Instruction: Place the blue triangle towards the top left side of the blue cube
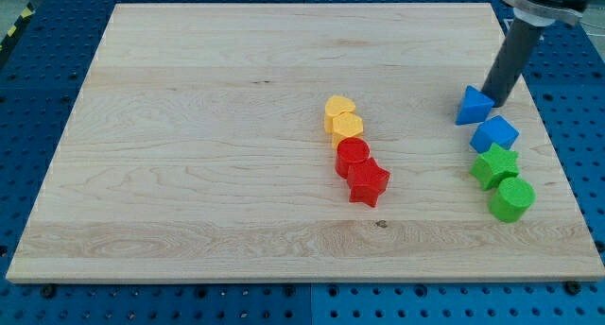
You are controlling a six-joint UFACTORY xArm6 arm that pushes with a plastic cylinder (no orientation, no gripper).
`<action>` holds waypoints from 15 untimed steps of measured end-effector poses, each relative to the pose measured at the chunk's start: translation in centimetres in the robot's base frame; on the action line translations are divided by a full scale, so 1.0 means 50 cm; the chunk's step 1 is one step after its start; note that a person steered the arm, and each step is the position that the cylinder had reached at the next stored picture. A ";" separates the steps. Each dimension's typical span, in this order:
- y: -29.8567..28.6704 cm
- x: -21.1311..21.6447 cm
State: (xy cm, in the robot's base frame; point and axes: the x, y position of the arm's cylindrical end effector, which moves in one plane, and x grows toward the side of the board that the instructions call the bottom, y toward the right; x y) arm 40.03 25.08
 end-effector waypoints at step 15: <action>0.013 -0.138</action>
State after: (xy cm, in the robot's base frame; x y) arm 33.12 25.74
